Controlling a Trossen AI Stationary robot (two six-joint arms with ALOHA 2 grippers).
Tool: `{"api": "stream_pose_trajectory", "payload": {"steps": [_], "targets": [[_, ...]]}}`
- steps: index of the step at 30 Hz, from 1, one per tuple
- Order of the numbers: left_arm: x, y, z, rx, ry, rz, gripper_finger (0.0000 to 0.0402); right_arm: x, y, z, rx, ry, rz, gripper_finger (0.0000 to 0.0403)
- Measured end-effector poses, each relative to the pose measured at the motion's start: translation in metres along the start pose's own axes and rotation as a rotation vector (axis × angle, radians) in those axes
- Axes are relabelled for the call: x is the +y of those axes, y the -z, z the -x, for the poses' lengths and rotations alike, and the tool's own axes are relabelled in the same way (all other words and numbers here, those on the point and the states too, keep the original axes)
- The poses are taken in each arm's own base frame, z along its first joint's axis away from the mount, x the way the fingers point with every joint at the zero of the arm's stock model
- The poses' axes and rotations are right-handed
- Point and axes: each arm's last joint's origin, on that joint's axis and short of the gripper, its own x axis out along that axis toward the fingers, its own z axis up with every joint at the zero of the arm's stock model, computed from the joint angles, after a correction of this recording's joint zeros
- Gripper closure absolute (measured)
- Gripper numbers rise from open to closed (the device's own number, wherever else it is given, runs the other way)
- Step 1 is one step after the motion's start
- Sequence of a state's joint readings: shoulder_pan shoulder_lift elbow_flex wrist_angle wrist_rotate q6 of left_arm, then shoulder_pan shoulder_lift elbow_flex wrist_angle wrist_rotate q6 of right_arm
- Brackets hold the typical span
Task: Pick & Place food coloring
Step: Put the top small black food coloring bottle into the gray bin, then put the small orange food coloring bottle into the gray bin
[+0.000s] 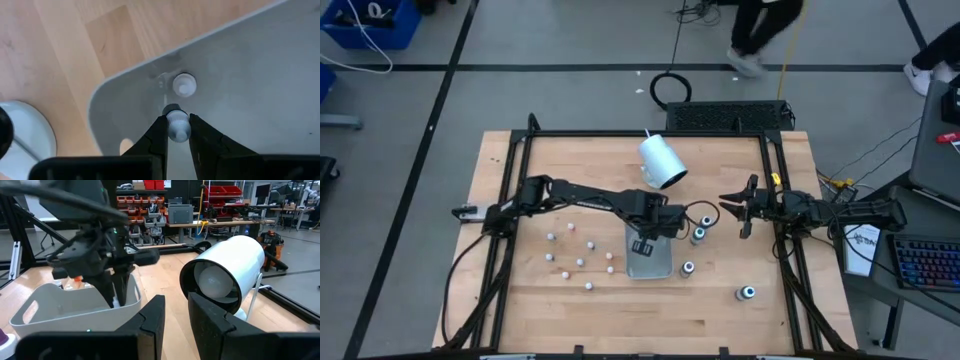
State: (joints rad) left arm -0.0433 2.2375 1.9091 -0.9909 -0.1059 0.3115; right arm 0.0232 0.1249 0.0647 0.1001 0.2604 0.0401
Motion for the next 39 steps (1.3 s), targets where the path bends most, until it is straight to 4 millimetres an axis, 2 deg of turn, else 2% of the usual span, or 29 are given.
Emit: {"api": "stream_pose_trajectory", "payload": {"steps": [11,24,32,39], "targets": [[0.006,0.010,-0.019,0.008,0.033,0.043,0.0346,0.000,0.000,0.000,0.000,0.000,0.000,0.0325],[0.006,0.011,-0.019,-0.011,0.081,0.065,0.0343,0.000,0.000,0.000,0.000,0.000,0.000,0.0325],[0.006,0.011,-0.020,-0.008,0.073,0.091,0.0231,0.000,0.000,0.000,0.000,0.000,0.000,0.0325],[0.004,0.009,-0.015,-0.003,0.075,0.077,0.0192,0.000,0.000,0.000,0.000,0.000,0.000,0.0325]]}}
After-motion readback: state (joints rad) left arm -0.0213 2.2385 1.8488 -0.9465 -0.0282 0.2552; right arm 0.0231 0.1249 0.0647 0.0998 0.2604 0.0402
